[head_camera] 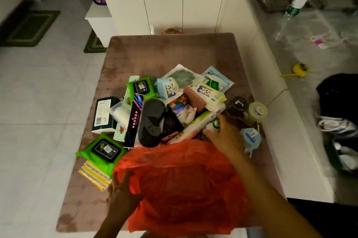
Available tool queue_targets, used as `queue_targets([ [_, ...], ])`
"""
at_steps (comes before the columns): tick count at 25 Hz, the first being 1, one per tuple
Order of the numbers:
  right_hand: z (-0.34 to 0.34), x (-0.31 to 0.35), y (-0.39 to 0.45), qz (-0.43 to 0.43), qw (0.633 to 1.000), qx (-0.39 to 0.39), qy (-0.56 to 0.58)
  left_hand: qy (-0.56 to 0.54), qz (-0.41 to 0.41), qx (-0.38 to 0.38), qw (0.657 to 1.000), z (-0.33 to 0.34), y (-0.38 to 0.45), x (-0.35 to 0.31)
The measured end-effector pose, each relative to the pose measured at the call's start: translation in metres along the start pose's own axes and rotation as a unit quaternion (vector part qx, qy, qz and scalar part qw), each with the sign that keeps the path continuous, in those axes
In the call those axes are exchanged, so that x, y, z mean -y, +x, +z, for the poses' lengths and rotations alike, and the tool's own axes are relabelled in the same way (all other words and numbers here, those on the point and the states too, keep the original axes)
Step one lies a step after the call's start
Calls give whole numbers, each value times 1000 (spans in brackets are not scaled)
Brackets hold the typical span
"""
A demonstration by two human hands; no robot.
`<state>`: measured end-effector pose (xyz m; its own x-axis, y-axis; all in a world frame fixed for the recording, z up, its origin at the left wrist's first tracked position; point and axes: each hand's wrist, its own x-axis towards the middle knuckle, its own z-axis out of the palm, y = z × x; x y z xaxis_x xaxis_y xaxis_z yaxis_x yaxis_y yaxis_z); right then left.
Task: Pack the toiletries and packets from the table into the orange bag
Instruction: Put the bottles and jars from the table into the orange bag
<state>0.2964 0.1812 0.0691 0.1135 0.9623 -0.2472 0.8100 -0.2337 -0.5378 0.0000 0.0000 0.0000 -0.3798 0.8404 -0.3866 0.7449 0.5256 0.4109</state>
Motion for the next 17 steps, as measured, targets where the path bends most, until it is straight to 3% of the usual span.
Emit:
queue_targets([
  [2,6,8,14,3,999,8,-48,-75,-15,-35,996,-1,-6,-13],
  [5,3,8,22,13,999,-8,-28,-151,82,-84,982,-3,-15,-23],
  [11,-71,42,-86,-31,971,-156,176,-197,134,-125,963,-22,-19,-34],
  [13,-79,54,-122,-86,972,-113,188,-206,139,-119,961,-22,-19,-36],
  [17,-14,74,-138,-147,977,100,117,-216,133,-101,962,-21,-17,-29],
])
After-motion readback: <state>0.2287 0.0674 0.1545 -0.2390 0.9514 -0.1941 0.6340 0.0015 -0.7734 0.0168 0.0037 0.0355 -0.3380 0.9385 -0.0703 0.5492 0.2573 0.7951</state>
